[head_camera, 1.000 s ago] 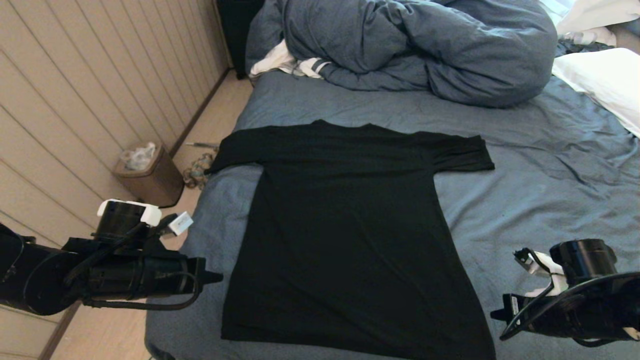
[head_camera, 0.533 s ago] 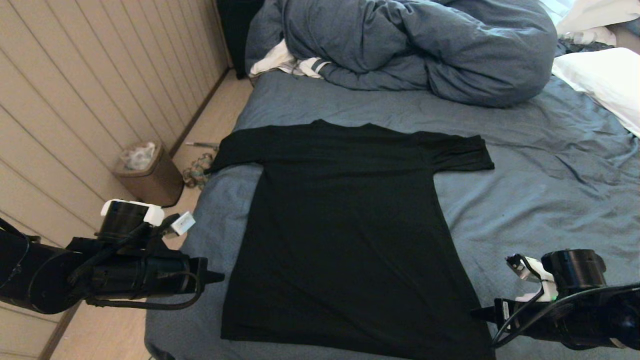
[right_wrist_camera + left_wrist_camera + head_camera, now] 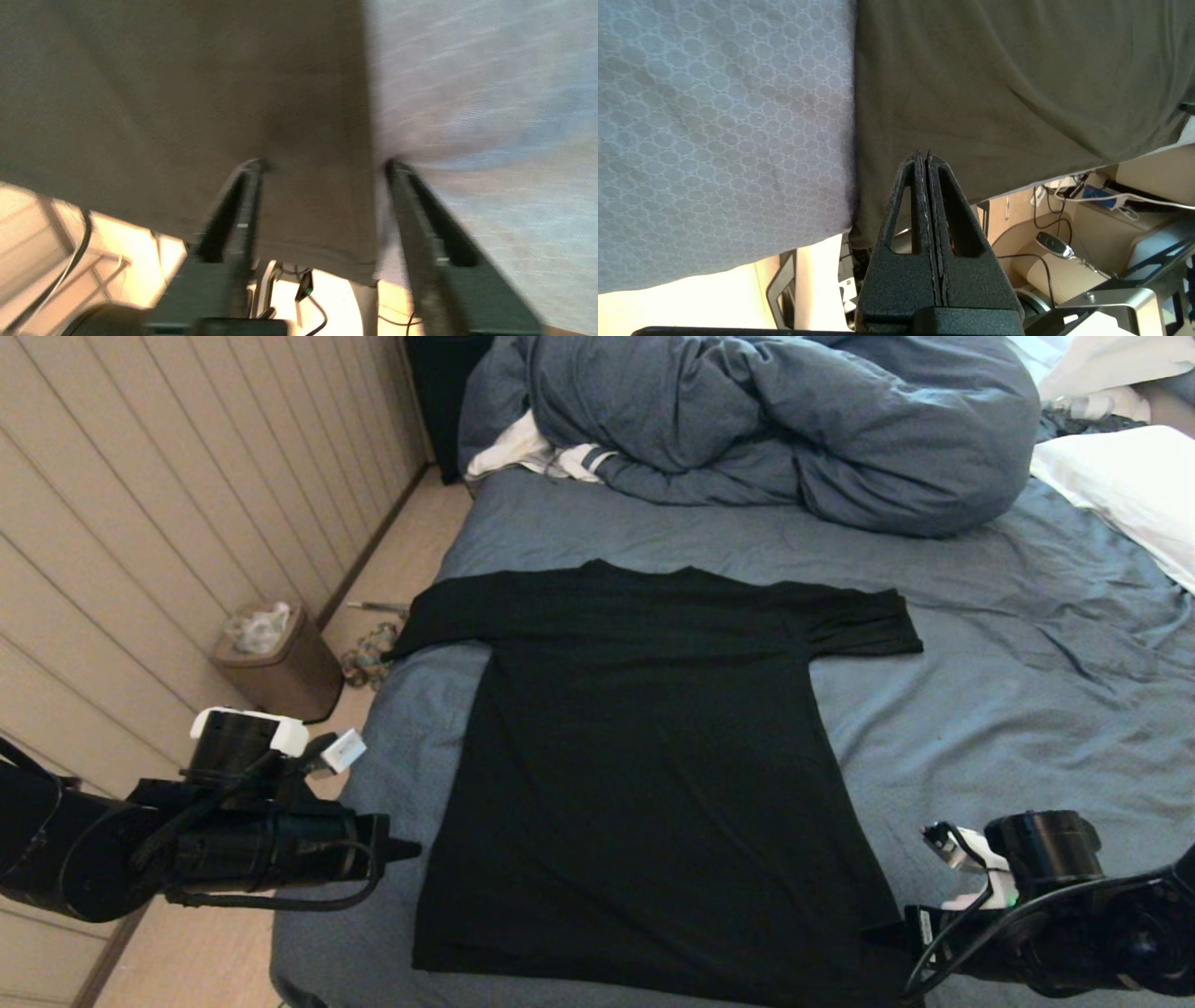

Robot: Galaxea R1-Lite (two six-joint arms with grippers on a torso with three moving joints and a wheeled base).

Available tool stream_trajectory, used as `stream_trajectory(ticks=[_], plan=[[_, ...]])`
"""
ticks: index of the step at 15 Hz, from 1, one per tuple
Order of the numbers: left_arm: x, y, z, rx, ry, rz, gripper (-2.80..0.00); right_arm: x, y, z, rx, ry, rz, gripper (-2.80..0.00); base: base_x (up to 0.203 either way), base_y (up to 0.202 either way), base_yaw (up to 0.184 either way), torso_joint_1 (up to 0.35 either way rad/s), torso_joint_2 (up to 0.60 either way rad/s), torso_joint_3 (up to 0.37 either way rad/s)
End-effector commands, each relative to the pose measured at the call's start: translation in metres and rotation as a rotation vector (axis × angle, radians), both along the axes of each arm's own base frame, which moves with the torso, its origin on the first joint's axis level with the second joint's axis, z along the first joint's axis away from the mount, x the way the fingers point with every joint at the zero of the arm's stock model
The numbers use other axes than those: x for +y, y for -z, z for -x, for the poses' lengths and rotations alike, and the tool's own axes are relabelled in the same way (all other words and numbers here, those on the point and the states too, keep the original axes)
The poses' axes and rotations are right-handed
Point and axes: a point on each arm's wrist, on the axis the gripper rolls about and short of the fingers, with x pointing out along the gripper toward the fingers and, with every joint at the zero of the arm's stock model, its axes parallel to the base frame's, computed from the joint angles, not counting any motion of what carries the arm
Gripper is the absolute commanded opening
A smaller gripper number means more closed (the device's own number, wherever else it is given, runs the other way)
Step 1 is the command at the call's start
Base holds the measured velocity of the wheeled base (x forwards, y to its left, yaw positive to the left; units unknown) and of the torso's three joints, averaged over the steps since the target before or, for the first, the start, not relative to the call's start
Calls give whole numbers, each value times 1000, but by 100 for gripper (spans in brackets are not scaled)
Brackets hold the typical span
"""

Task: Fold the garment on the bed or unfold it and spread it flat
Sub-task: Fold the black T-shirt

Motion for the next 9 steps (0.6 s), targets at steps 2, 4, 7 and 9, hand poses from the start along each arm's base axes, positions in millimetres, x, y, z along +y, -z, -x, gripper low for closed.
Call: stream_trajectory(ticks=[2, 4, 7, 9], plan=[[0, 0, 0, -1, -1, 4, -280, 7, 0, 0, -1, -33, -8, -280, 0, 0, 0, 0, 0, 0], [1, -2, 1, -7, -1, 5, -280, 8, 0, 0, -2, -40, -13, -280, 0, 0, 0, 0, 0, 0], [1, -1, 3, -2, 0, 6, -280, 7, -1, 0, -10, -38, -16, -280, 0, 0, 0, 0, 0, 0], [1, -2, 4, -1, 1, 8, -280, 4, 0, 1, -16, -29, -18, -280, 0, 0, 0, 0, 0, 0]])
